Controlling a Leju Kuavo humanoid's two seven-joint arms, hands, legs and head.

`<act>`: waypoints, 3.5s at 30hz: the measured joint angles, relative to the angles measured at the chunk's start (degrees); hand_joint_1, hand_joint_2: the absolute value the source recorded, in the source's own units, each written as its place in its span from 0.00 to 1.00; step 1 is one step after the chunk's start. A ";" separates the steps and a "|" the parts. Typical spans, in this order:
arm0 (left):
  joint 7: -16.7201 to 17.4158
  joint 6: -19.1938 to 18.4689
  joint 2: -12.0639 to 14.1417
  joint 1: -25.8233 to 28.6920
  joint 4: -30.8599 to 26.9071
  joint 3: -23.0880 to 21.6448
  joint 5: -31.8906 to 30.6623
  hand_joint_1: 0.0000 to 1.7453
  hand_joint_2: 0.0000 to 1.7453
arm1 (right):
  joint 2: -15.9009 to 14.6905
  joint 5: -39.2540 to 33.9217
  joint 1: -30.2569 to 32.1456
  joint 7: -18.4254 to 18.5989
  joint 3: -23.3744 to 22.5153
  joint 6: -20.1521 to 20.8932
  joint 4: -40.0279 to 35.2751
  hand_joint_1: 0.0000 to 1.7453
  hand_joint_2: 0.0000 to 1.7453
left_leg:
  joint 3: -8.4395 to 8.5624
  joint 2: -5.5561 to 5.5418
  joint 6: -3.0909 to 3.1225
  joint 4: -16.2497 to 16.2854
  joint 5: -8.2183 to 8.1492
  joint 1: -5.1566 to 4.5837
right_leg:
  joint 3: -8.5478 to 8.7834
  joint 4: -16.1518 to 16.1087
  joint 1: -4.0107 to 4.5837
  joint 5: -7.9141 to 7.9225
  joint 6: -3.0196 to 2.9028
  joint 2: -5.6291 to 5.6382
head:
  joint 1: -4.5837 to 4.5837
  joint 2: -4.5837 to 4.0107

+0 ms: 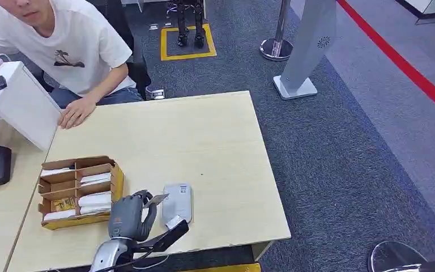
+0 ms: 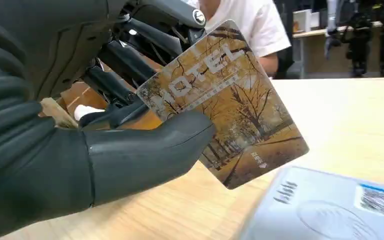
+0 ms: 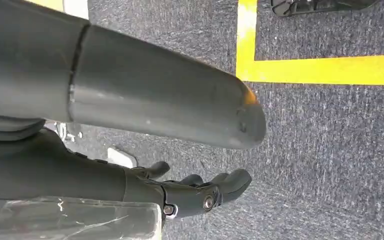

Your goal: Pass the card to the sensor for recognition and then transmit it.

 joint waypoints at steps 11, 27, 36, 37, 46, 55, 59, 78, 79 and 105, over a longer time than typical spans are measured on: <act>-0.31 -0.11 -0.98 -1.28 0.46 4.15 -0.85 1.00 1.00 | 0.00 0.02 -0.53 0.04 0.15 0.00 -0.28 0.00 0.00 | 0.00 0.00 0.00 0.01 -0.01 -0.01 | 0.00 0.00 0.00 0.00 0.00 0.00 | 0.00 0.00; -4.31 -0.85 -4.10 -4.86 0.94 4.74 1.57 1.00 1.00 | -0.02 0.24 -0.87 0.07 1.55 0.37 -0.31 0.00 0.00 | 0.00 0.00 0.00 0.01 0.00 -0.02 | 0.00 -0.01 0.00 0.01 0.01 0.00 | 0.00 0.00; -4.39 -1.25 -6.36 -5.42 3.54 4.32 3.80 1.00 1.00 | 0.94 0.37 -1.89 3.26 2.16 -1.62 -0.26 0.00 0.00 | 0.00 0.00 0.00 0.01 0.00 -0.01 | 0.00 0.00 0.00 0.01 0.00 0.00 | 0.00 0.00; -4.39 -1.22 -6.43 -5.46 3.74 4.32 3.87 1.00 1.00 | 1.07 0.37 -1.93 3.26 2.30 -1.64 -0.26 0.00 0.00 | 0.00 0.00 0.00 0.01 0.00 -0.01 | -0.01 0.00 0.00 0.01 0.00 0.00 | -0.02 0.00; -4.28 -0.24 -6.86 -5.28 5.84 4.32 5.03 1.00 1.00 | 1.09 -0.48 -1.94 3.21 2.82 -1.75 -0.26 0.00 0.00 | -0.01 0.00 0.00 0.01 -0.01 -0.01 | 0.00 0.00 0.00 0.01 0.00 0.00 | 0.00 0.00; -4.39 1.44 -7.93 -3.96 7.85 4.39 5.84 1.00 1.00 | 1.11 -1.18 -1.92 3.15 2.82 -1.86 -0.24 0.00 0.00 | -0.01 -0.01 0.00 0.01 -0.01 -0.02 | 0.00 0.00 0.00 0.01 0.01 0.00 | 0.00 -0.02; -4.72 1.70 -8.65 -3.59 8.92 4.39 6.03 1.00 1.00 | 1.29 -1.22 -1.92 3.15 2.82 -1.95 -0.22 0.00 0.00 | -0.01 -0.01 0.00 0.01 0.00 -0.01 | 0.00 0.00 0.00 0.01 0.01 0.00 | -0.02 0.00; -5.68 2.14 -10.10 -2.80 10.80 4.76 7.19 1.00 1.00 | 1.40 -2.01 -1.85 3.15 2.84 -2.01 -0.20 0.00 0.00 | 0.00 -0.01 0.00 0.01 0.00 -0.02 | 0.01 0.00 0.00 0.01 0.01 -0.01 | -0.02 0.00; -5.75 2.16 -10.12 -2.79 10.80 4.78 7.19 1.00 1.00 | 1.40 -2.08 -1.85 3.15 2.84 -2.01 -0.20 0.00 0.00 | 0.00 -0.02 0.00 0.01 0.00 -0.02 | 0.01 0.00 0.00 0.01 0.01 -0.01 | 0.00 0.00; -6.12 4.92 -2.16 -3.72 -4.27 13.88 10.67 1.00 1.00 | 0.13 -3.45 0.26 -0.55 2.97 0.24 -0.22 0.00 0.00 | 0.00 -0.01 -0.01 0.00 0.00 0.05 | 0.00 0.01 0.01 0.00 0.00 0.00 | 0.00 0.00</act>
